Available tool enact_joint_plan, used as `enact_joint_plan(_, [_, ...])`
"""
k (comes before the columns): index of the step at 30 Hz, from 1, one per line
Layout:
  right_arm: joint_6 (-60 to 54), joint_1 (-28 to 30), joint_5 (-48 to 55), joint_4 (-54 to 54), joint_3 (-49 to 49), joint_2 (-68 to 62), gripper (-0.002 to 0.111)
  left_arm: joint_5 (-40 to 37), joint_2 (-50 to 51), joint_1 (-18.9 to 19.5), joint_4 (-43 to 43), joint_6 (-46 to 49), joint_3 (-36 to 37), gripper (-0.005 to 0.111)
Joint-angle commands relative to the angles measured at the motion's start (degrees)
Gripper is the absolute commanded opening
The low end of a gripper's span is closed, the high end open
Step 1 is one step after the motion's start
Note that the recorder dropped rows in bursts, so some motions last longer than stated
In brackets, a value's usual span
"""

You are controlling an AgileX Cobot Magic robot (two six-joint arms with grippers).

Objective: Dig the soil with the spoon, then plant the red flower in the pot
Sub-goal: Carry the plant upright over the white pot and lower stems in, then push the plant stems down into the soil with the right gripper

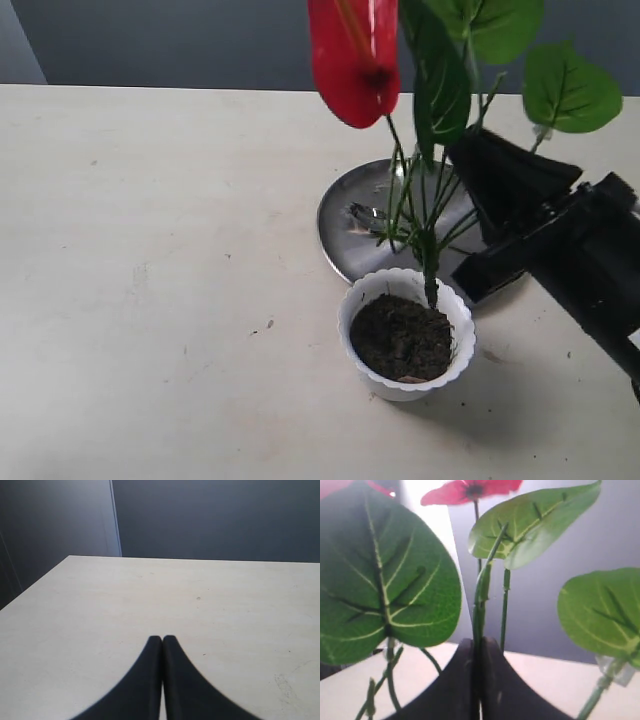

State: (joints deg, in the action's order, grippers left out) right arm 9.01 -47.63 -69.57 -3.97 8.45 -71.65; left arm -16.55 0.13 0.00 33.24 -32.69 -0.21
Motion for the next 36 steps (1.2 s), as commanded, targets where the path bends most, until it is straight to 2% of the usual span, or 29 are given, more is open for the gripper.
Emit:
enact_joint_plan(1, [2.8, 0.2, -0.4, 1.3, 0.6, -5.7, -0.001, 0.2, -0.1, 0.1, 0.0, -0.1, 0.2, 0.000])
enact_joint_plan(20, [1.0, 0.2, -0.4, 1.7, 5.1, -19.2, -0.001, 0.2, -0.1, 0.1, 0.0, -0.1, 0.2, 0.000])
enact_joint_plan(36, [0.9, 0.2, -0.4, 1.7, -0.3, -21.2, -0.001, 0.2, -0.1, 0.1, 0.0, -0.1, 0.2, 0.000])
